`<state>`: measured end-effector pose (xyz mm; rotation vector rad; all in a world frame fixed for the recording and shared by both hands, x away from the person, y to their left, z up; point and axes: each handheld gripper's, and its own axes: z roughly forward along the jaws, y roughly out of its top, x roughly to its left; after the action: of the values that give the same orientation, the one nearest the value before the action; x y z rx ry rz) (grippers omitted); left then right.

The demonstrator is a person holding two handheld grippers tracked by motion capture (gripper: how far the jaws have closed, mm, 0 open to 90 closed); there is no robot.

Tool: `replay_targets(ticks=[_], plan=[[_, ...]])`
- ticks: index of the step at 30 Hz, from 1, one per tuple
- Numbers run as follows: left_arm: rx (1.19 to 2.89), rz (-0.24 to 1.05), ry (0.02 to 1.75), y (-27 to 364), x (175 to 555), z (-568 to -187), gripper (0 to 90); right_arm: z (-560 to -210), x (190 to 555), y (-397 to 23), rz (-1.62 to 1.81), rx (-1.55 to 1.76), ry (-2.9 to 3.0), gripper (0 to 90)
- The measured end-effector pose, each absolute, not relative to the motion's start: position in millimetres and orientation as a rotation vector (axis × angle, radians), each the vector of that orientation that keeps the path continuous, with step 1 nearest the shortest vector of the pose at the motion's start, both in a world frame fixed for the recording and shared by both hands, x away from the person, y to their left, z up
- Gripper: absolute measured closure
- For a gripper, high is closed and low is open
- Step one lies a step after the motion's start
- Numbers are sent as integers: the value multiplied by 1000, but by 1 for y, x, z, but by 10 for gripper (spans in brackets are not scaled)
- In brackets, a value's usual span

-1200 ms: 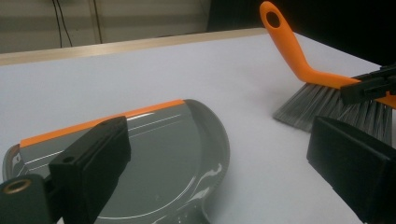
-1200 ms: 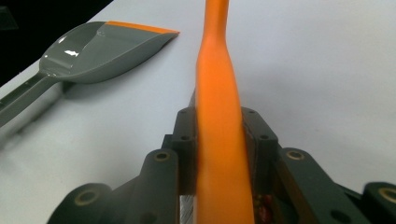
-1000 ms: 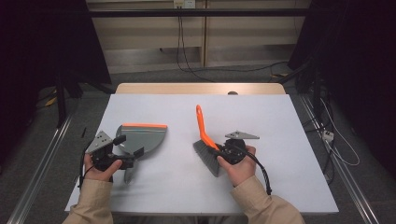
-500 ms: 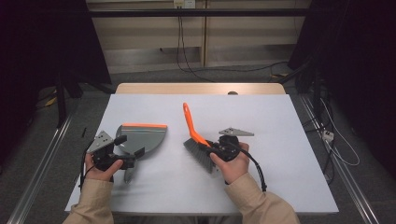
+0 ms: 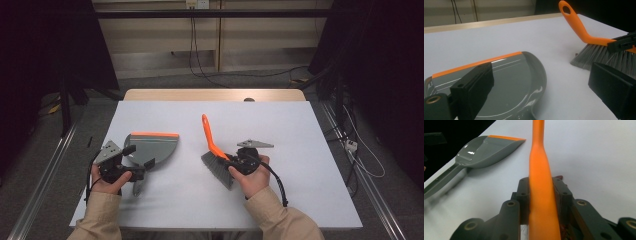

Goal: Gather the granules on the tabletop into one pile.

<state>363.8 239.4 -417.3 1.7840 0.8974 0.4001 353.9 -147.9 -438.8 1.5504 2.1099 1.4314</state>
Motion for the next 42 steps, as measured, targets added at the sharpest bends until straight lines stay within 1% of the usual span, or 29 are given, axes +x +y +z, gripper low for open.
replay_targets(ticks=[7,12,21,27,34,42], plan=[[1790,406,894,239,364,-417,61,-438,350,-162,1411,1565,2083,712],[1789,405,894,239,363,-417,61,-437,350,-164,1446,1556,2080,714],[1785,404,895,240,364,-417,61,-413,357,-171,1522,1496,2007,715],[1783,405,897,240,364,-417,61,-404,367,-189,1460,1457,1981,714],[1781,404,900,241,364,-417,61,-414,377,-210,1296,1417,1966,714],[1785,402,900,240,364,-417,61,-425,376,-218,1198,1384,1988,713]])
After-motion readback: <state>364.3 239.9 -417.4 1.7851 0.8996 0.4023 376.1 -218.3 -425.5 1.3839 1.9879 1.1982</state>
